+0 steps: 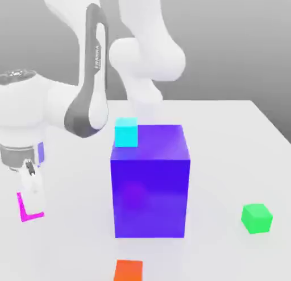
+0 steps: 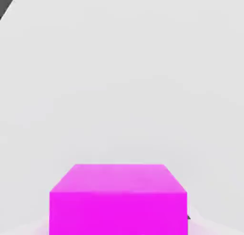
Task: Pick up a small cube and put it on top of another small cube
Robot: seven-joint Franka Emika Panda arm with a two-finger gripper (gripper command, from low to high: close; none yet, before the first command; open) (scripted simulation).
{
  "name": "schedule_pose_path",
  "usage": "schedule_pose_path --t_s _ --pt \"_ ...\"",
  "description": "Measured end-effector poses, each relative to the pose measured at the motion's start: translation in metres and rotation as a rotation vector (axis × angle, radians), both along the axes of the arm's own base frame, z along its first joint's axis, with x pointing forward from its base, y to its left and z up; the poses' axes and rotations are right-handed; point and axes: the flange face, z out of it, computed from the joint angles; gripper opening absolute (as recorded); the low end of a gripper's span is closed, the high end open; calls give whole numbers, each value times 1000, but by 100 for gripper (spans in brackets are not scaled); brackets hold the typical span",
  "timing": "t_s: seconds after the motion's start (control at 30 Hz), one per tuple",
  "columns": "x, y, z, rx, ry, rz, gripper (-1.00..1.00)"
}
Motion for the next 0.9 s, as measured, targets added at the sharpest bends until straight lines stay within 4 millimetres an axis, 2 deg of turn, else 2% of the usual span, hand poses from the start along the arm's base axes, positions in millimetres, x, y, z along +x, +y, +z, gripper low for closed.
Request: schedule_pose_path --t_s 0.07,0.13,0.2,0.3,0.4,0.5,0.57,0.63,0.7,0.8,0.87,0.9 --pt "34 46 6 12 -17 61 -100" --pt "57 96 12 30 -26 94 -100" --pt "71 145 17 50 -30 114 -100" --pt "80 220 26 79 -30 138 -100" --pt "77 295 35 107 -24 160 -100" --pt "63 370 45 132 -13 182 -100" --pt "46 420 51 147 -2 193 -100" --pt "16 465 54 153 25 168 -100" --pt "-13 492 54 147 50 129 -100" --pt "-56 519 50 125 83 66 -100" --pt "-75 507 42 96 104 -32 -100" --pt "-79 501 37 88 109 -65 -100"
